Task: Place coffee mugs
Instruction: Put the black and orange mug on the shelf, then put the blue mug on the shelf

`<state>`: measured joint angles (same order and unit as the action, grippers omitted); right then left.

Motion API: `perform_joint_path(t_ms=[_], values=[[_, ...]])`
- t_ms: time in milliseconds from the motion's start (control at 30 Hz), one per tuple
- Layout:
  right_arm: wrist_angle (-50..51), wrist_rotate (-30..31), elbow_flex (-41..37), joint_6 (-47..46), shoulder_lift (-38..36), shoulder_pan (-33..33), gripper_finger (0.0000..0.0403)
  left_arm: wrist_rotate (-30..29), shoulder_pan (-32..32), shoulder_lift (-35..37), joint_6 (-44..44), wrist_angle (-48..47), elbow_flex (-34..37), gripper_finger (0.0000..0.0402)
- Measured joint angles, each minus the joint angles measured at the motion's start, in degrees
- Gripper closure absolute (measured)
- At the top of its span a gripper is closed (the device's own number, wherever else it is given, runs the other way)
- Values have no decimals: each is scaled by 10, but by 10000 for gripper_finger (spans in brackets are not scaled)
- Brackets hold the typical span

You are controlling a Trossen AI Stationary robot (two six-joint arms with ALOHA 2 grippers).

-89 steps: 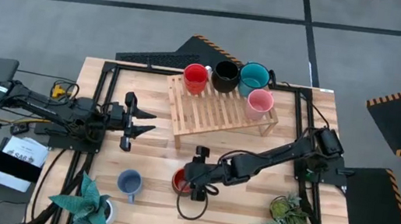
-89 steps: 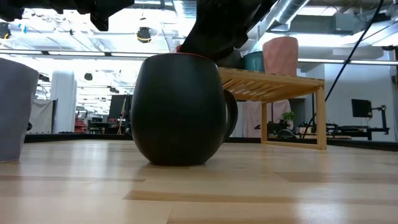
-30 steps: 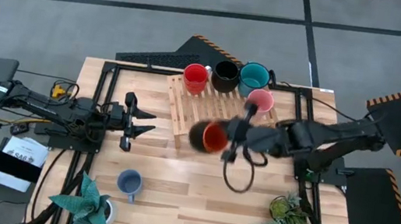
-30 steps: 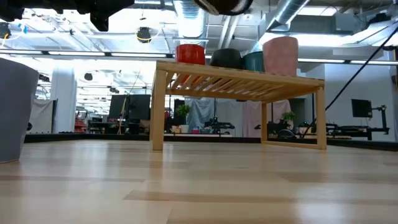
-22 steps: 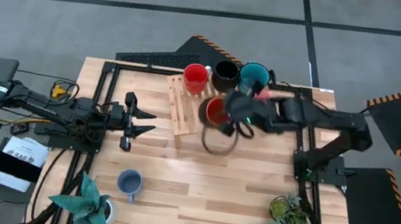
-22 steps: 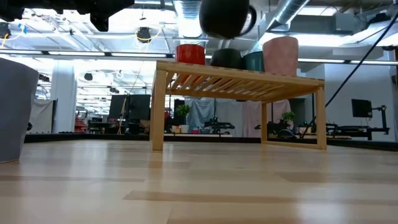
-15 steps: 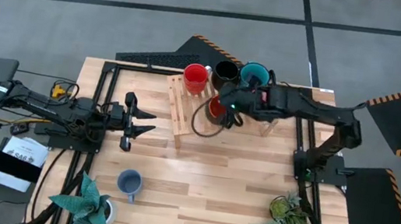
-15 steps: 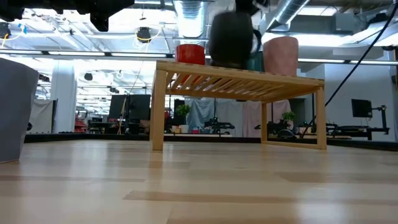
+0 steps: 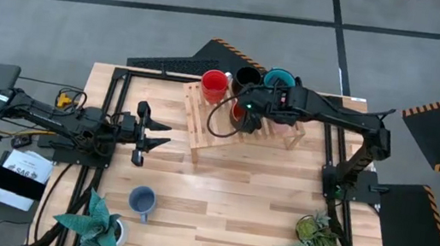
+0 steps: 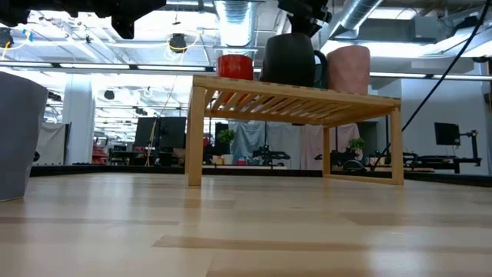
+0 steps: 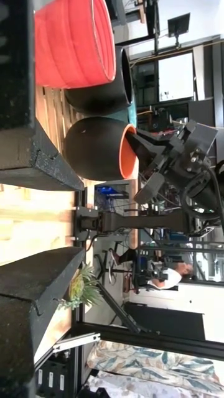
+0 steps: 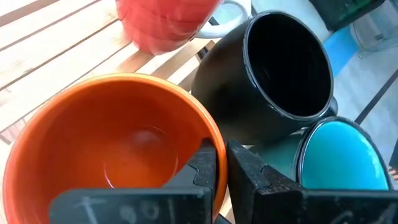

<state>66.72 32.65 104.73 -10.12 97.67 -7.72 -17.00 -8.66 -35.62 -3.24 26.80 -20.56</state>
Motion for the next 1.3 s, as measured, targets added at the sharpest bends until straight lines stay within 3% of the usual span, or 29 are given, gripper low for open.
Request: perform_joint_path(t_ms=[267, 867, 1300], values=[[-4, 0, -1, -21, 0, -9, 322, 0, 0, 0, 0, 1, 0, 258], [-9, -7, 5, 16, 0, -11, 311, -1, 0, 0, -1, 1, 0, 258], [42, -18, 78, 45, -4, 12, 170, -1, 0, 0, 0, -7, 0, 258]])
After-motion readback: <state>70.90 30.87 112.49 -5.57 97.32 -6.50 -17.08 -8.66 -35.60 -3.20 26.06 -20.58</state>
